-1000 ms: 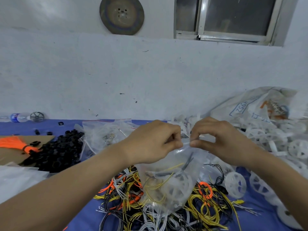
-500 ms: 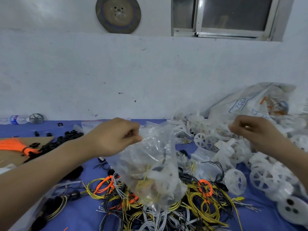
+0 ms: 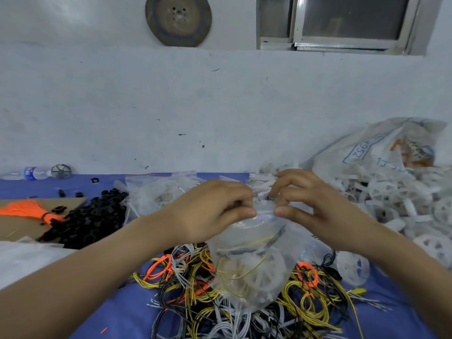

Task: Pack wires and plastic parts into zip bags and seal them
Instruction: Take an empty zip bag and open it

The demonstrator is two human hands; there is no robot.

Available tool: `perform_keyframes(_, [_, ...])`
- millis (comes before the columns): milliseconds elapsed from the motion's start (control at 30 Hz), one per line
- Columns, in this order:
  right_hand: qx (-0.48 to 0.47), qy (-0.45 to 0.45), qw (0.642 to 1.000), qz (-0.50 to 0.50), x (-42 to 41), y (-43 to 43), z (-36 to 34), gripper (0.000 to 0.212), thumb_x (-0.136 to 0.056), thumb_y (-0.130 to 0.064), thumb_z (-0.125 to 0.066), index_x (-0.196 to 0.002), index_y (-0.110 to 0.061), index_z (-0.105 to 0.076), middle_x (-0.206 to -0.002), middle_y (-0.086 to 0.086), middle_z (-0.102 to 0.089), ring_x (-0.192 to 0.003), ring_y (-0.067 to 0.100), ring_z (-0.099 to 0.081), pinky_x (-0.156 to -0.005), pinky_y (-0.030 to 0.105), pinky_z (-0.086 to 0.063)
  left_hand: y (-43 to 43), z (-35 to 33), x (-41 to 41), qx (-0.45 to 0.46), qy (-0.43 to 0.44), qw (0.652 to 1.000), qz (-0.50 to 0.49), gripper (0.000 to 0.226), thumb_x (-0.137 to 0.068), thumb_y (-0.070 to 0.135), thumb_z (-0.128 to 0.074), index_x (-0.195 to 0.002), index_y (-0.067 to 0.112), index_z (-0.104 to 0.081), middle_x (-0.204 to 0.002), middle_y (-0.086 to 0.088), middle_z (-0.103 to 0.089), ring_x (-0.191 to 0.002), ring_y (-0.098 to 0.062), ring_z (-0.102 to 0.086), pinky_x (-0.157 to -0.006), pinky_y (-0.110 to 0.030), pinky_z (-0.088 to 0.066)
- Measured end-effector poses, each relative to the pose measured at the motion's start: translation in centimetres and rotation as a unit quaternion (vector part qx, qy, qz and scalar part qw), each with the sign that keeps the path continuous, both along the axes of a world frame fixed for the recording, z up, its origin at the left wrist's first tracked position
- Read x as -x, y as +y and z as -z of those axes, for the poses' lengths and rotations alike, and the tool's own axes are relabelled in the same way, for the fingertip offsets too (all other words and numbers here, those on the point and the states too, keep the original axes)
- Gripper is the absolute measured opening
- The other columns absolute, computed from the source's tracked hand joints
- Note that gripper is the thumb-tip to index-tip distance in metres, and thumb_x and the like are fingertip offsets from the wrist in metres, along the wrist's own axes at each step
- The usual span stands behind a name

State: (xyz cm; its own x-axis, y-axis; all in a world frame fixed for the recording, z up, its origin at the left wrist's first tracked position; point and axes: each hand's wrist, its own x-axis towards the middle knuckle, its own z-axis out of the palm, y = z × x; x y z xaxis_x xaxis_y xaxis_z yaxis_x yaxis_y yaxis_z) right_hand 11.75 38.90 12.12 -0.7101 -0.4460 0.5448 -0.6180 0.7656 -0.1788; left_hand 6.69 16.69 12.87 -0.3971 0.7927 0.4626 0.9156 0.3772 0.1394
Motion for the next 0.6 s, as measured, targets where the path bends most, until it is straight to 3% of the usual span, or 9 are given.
perform_keyframes(100, [0.009,-0.004,1.0,0.004,0.0,0.3,0.3,0.036,-0.085,-0.047,-0.046,-0.08,-0.017,-0.065,-0.108,-0.008,-0.06,-0.118,0.006,-0.041,-0.095,0.013,-0.027,-1.2,0.7,0.0,-0.041,-0.024,0.999,0.001,0.027,-0.093,0.035,-0.056,-0.07,0.026,-0.046,-0.064,0.009,-0.048,-0.061,-0.008,-0.045,-0.057,-0.016,-0.032])
perform_keyframes(233, [0.041,-0.027,0.999,-0.003,0.0,0.8,1.2,0.036,-0.083,-0.05,-0.048,-0.077,-0.019,-0.064,-0.105,-0.011,-0.06,-0.111,0.001,-0.045,-0.09,0.005,-0.028,-2.4,1.1,-0.2,-0.064,-0.054,0.996,-0.025,0.032,-0.085,0.041,-0.057,-0.063,0.02,-0.047,-0.055,0.005,-0.043,-0.053,-0.008,-0.039,-0.051,-0.016,-0.028])
perform_keyframes(333, [0.198,-0.082,0.977,-0.012,0.2,1.4,2.3,0.023,-0.08,-0.046,-0.062,-0.075,-0.023,-0.063,-0.099,-0.013,-0.065,-0.103,-0.001,-0.057,-0.083,0.005,-0.038,-2.9,1.9,-0.2,-0.177,-0.197,0.964,-0.029,0.035,-0.079,0.046,-0.064,-0.059,0.021,-0.051,-0.054,0.008,-0.047,-0.051,-0.002,-0.044,-0.053,-0.013,-0.037])
perform_keyframes(400, [0.405,-0.178,0.895,-0.062,0.0,1.8,3.4,0.014,-0.079,-0.036,-0.07,-0.086,-0.025,-0.065,-0.1,-0.01,-0.069,-0.098,0.003,-0.065,-0.076,0.01,-0.048,-2.8,3.7,-0.3,-0.271,-0.333,0.903,-0.029,0.034,-0.06,0.053,-0.075,-0.07,0.025,-0.059,-0.068,0.011,-0.06,-0.067,-0.003,-0.059,-0.068,-0.02,-0.053])
perform_keyframes(433, [0.459,-0.247,0.85,-0.082,-0.1,1.9,4.3,0.019,-0.078,-0.032,-0.071,-0.096,-0.029,-0.065,-0.105,-0.009,-0.069,-0.099,0.007,-0.066,-0.076,0.014,-0.051,-2.8,5.2,-0.4,-0.278,-0.399,0.873,-0.05,0.052,-0.045,0.058,-0.083,-0.082,0.027,-0.06,-0.082,0.011,-0.065,-0.084,-0.006,-0.063,-0.083,-0.03,-0.055])
perform_keyframes(467, [0.445,-0.312,0.835,-0.08,-0.3,1.9,5.6,0.033,-0.077,-0.032,-0.074,-0.108,-0.032,-0.062,-0.112,-0.01,-0.068,-0.104,0.009,-0.065,-0.078,0.018,-0.053,-2.6,7.2,-0.7,-0.251,-0.456,0.852,-0.055,0.074,-0.035,0.062,-0.087,-0.096,0.031,-0.059,-0.097,0.009,-0.067,-0.099,-0.008,-0.062,-0.093,-0.037,-0.052])
perform_keyframes(500, [0.394,-0.366,0.841,-0.067,-0.5,1.6,7.0,0.047,-0.076,-0.036,-0.077,-0.118,-0.033,-0.056,-0.118,-0.011,-0.066,-0.108,0.009,-0.063,-0.082,0.022,-0.053,-2.3,9.0,-1.3,-0.202,-0.481,0.853,-0.022,0.086,-0.038,0.061,-0.088,-0.112,0.037,-0.053,-0.112,0.012,-0.065,-0.11,-0.006,-0.059,-0.096,-0.033,-0.05])
perform_keyframes(567, [0.337,-0.406,0.849,-0.025,-0.6,0.4,9.3,0.06,-0.071,-0.038,-0.081,-0.123,-0.035,-0.052,-0.119,-0.015,-0.064,-0.108,0.005,-0.062,-0.086,0.024,-0.052,-0.9,11.2,-2.8,-0.143,-0.482,0.863,0.055,0.084,-0.062,0.043,-0.087,-0.127,0.058,-0.036,-0.128,0.029,-0.054,-0.118,0.006,-0.052,-0.092,-0.013,-0.045])
perform_keyframes(600, [0.346,-0.38,0.858,0.009,-0.6,-0.1,9.9,0.051,-0.071,-0.034,-0.081,-0.116,-0.038,-0.056,-0.111,-0.019,-0.066,-0.101,0.001,-0.064,-0.079,0.019,-0.053,-0.3,11.6,-3.0,-0.163,-0.473,0.864,0.059,0.078,-0.069,0.036,-0.084,-0.123,0.066,-0.036,-0.126,0.036,-0.052,-0.116,0.011,-0.052,-0.089,-0.009,-0.045])
